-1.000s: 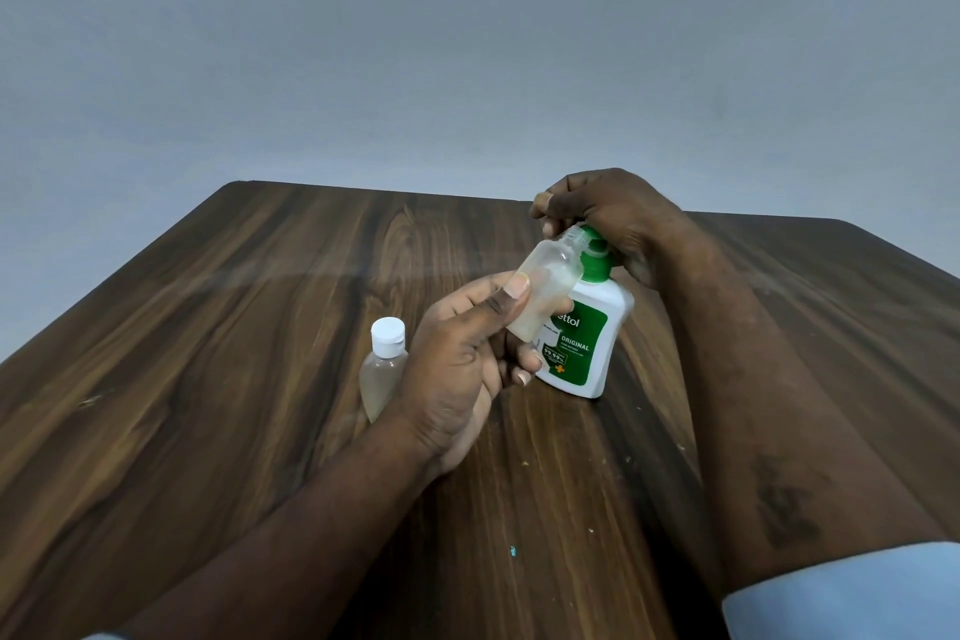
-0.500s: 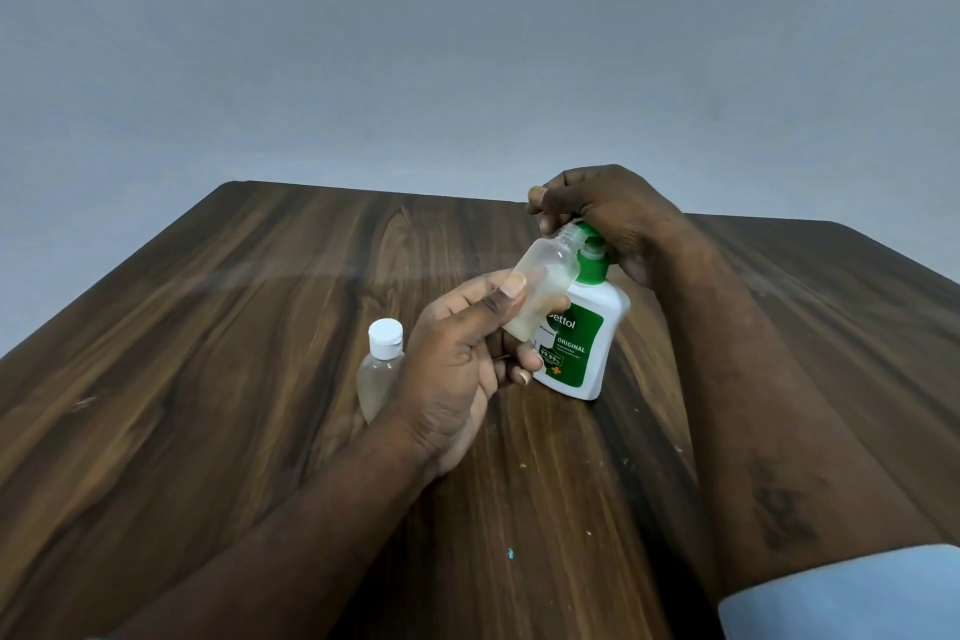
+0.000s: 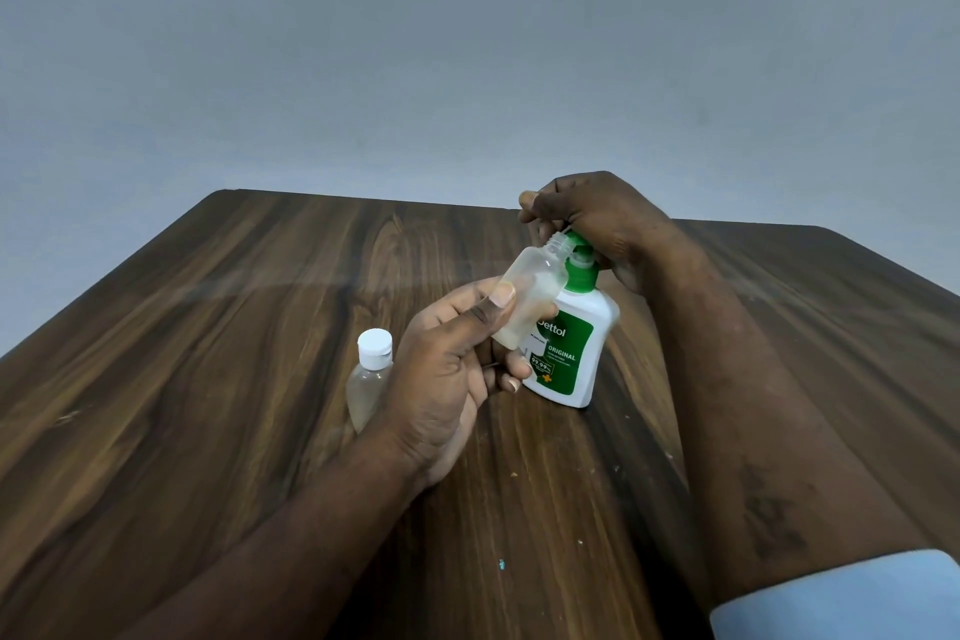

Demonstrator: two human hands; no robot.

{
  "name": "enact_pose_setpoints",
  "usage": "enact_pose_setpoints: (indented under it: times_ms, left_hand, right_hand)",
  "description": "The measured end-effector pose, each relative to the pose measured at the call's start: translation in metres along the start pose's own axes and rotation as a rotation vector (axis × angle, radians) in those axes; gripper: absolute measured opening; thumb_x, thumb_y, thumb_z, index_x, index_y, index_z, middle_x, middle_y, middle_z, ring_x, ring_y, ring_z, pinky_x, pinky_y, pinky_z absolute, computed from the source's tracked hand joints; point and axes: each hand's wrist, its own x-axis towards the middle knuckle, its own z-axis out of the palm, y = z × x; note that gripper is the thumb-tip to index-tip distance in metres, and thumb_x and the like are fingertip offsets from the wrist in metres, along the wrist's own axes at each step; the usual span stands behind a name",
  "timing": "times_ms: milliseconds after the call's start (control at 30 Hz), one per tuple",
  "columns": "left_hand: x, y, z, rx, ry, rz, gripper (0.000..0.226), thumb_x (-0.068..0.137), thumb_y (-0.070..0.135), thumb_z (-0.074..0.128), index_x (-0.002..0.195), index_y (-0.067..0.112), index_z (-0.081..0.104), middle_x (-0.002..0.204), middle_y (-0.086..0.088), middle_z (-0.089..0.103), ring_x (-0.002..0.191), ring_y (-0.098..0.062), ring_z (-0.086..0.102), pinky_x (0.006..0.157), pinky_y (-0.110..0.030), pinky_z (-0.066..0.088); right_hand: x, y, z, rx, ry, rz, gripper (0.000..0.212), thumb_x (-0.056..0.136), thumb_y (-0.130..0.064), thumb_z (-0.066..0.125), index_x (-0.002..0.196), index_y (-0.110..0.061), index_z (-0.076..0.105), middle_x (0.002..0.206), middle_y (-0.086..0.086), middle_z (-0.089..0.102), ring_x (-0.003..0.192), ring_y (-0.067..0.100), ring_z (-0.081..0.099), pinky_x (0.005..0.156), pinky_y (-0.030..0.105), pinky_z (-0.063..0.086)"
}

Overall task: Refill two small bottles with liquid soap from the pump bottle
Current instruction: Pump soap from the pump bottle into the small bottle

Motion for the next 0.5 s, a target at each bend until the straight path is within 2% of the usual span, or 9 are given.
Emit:
enact_pose_setpoints:
  times_ms: [100,167,300,400,500]
  left_hand:
    - [-0.0008,0.0004,0.0006,-0.008,0.003,0.002,0.042,0.090,0.039,0.065,0.119,0.011,0.075,0.118,-0.032,0.070,0.062,-0.015,0.059,0.054,-0.024,0.048]
    - [-0.0009,0.0002,0.0011,-0.008,0.003,0.001,0.040,0.090,0.039,0.064,0.118,0.012,0.075,0.118,-0.032,0.070,0.062,-0.015,0.060,0.054,-0.024,0.048]
    - [-0.0006,-0.0018,0.0002,-0.004,0.008,0.003,0.039,0.093,0.038,0.066,0.119,0.010,0.074,0.117,-0.030,0.072,0.062,-0.014,0.059,0.054,-0.024,0.048]
    - [-0.0009,-0.0020,-0.0004,-0.007,0.012,0.009,0.039,0.092,0.039,0.068,0.118,0.010,0.074,0.117,-0.029,0.073,0.062,-0.014,0.059,0.054,-0.024,0.047]
    - [-0.0004,-0.0009,0.0009,-0.011,0.016,0.006,0.037,0.093,0.039,0.069,0.117,0.011,0.076,0.117,-0.033,0.070,0.062,-0.014,0.059,0.054,-0.024,0.047]
  right_hand:
    - [0.0000,0.0007,0.0020,0.018,-0.003,0.000,0.026,0.096,-0.031,0.072,0.074,-0.019,0.079,0.076,0.004,0.063,0.078,0.025,0.053,0.077,0.043,0.042]
    - [-0.0009,0.0008,0.0023,0.032,0.004,0.004,0.025,0.097,-0.028,0.071,0.077,-0.018,0.079,0.074,0.002,0.061,0.074,0.023,0.053,0.076,0.041,0.042]
    - [-0.0013,0.0024,0.0039,0.028,0.019,0.028,0.025,0.098,-0.027,0.069,0.077,-0.017,0.079,0.066,-0.003,0.056,0.061,0.016,0.048,0.069,0.035,0.040]
    - [-0.0003,0.0026,0.0060,0.005,0.027,0.041,0.026,0.097,-0.025,0.068,0.074,-0.018,0.080,0.059,-0.007,0.055,0.059,0.015,0.047,0.066,0.034,0.041]
    - [-0.0009,0.0010,0.0045,0.012,0.029,0.034,0.025,0.096,-0.024,0.069,0.074,-0.018,0.080,0.062,-0.005,0.055,0.059,0.015,0.047,0.065,0.034,0.040]
